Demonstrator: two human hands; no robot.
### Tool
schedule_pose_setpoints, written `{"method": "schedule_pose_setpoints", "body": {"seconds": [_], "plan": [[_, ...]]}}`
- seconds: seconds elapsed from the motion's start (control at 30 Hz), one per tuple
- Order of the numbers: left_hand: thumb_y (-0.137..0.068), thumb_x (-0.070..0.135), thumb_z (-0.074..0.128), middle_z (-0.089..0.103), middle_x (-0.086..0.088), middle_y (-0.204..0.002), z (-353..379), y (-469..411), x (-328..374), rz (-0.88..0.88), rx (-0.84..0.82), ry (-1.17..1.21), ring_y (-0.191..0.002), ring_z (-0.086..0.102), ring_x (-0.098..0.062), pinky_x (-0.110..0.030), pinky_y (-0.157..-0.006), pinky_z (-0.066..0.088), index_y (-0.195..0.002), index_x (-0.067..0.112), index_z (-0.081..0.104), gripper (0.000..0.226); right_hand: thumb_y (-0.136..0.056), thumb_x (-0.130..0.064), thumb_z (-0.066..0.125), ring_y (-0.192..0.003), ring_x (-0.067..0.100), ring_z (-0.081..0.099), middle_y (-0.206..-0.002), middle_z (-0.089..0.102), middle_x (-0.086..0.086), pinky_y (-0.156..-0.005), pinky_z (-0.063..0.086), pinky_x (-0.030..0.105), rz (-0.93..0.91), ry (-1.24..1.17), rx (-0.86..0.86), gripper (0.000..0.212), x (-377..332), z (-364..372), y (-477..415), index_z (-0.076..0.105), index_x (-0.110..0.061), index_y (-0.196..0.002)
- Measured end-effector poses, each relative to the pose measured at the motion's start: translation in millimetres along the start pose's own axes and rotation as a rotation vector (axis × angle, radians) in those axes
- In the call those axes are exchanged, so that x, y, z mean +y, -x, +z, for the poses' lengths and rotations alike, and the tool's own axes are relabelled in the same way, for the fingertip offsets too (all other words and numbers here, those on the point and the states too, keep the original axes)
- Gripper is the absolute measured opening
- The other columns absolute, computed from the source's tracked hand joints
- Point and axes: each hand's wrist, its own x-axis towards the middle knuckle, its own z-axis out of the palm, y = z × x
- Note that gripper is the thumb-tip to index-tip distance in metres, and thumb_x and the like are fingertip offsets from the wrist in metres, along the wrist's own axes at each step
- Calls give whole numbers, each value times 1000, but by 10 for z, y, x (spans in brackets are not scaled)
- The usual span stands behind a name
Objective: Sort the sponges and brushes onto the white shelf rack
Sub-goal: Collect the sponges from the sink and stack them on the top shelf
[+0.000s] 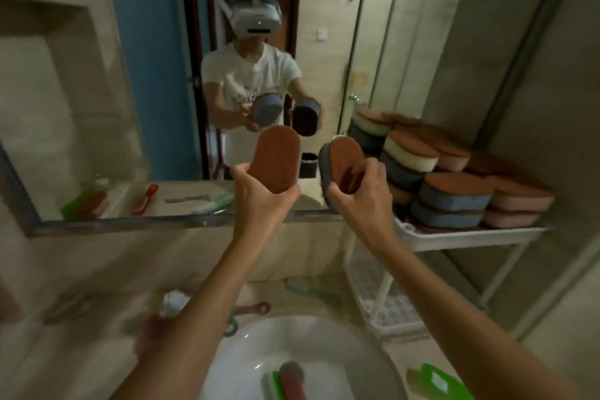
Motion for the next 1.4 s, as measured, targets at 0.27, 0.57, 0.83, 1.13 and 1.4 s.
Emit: {"method": "schedule_pose_setpoints", "body": {"seconds": [0.27, 0.57, 0.83, 1.13, 1.4], "plan": [[-78, 30, 72, 36, -8, -133, 993, 93, 991, 105, -208, 189, -89, 52, -12, -16, -63, 46, -123, 22, 19, 69, -80, -34, 63, -89, 20, 47, -112, 44, 7, -71, 37, 31, -50, 36, 117, 48, 393, -1037, -552, 41, -9, -114], [-90, 21, 55, 52, -12, -122, 1929, -52, 1632, -209, -317, 522, -93, 58, -24, -30, -63, 54, -120, 8, 41, 36, -83, -38, 63, -99, 20, 53, -121, 53, 8, -77, 41, 28, 72, -24, 123, 47, 1222, -1813, -1326, 48, -15, -121], [-87, 20, 58, 47, -14, -137, 2267, -253, 1649, -473, -386, 687, -111, 54, -31, -37, -79, 50, -123, 17, 45, 39, -87, -40, 57, -88, 17, 60, -111, 62, 4, -69, 52, 32, 146, -1, -81, 35, 1685, -1687, -1654, 56, -19, -115], [-93, 20, 46, 39, -22, -144, 2338, -346, 1498, -526, -552, 847, -128, 44, -41, -49, -108, 33, -141, 10, 33, 51, -89, -37, 54, -98, 28, 61, -111, 64, 7, -75, 48, 32, 109, 166, -96, 34, 1725, -1529, -1720, 61, -18, -117], [-92, 15, 47, 40, -17, -144, 2307, -398, 1444, -532, -575, 838, -130, 43, -37, -49, -105, 36, -140, 13, 36, 49, -90, -49, 45, -104, 30, 59, -125, 56, 11, -81, 51, 36, 40, 310, -190, 33, 1791, -1366, -1696, 63, -34, -114]]}}
